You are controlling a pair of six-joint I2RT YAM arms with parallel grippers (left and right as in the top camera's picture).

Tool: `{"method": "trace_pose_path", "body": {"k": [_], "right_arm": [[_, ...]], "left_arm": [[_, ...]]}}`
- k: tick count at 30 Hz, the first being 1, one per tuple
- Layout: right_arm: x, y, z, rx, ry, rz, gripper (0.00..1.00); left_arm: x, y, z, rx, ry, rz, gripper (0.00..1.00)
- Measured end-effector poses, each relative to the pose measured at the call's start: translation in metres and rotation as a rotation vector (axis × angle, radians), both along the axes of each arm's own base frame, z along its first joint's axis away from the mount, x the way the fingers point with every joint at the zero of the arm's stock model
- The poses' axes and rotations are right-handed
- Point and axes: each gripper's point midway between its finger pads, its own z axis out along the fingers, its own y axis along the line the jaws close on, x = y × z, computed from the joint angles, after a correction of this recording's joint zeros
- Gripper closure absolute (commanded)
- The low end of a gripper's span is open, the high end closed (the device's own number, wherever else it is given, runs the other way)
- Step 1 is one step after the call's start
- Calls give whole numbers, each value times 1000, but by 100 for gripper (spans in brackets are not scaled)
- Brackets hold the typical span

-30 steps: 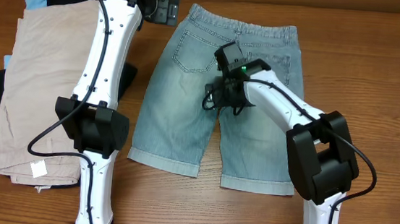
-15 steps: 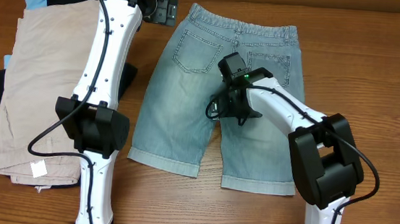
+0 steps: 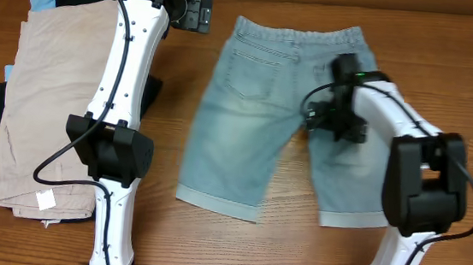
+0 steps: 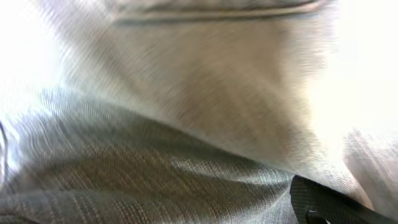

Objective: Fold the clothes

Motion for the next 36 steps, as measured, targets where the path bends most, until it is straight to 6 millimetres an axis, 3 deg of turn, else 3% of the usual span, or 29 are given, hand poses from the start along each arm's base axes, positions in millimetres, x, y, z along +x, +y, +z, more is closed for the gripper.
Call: {"method": "trace_pose_path", "body": {"k": [5, 11, 15, 18, 19, 23, 24, 26, 28, 36], "right_arm": [[12, -49, 0, -10, -45, -77, 0], [14, -88, 4, 19, -56, -146, 3], [4, -97, 18, 70, -8, -179, 0], [15, -93, 48, 89, -60, -167, 0], [20, -90, 66, 94, -100, -156, 0], [32, -79, 150, 100, -295, -120, 0], [29, -75, 186, 102, -380, -108, 0], [23, -74, 208, 103, -426, -103, 0], [18, -73, 215, 105, -435, -102, 0], [15, -71, 210, 112, -410, -101, 0]], "left_arm": [[0, -22, 2, -20, -17, -42, 0], [11, -82, 9, -39, -109, -212, 0], [22, -135, -14, -22, -149, -411, 0], [24, -173, -56, 11, -130, -565, 0], [23, -183, -73, 24, -116, -609, 0], [16, -213, -139, 79, -58, -763, 0], [13, -221, -159, 98, -39, -812, 0], [10, -226, -176, 118, -26, -846, 0], [9, -226, -185, 139, -15, -858, 0], [7, -202, -189, 213, 49, -726, 0]]}}
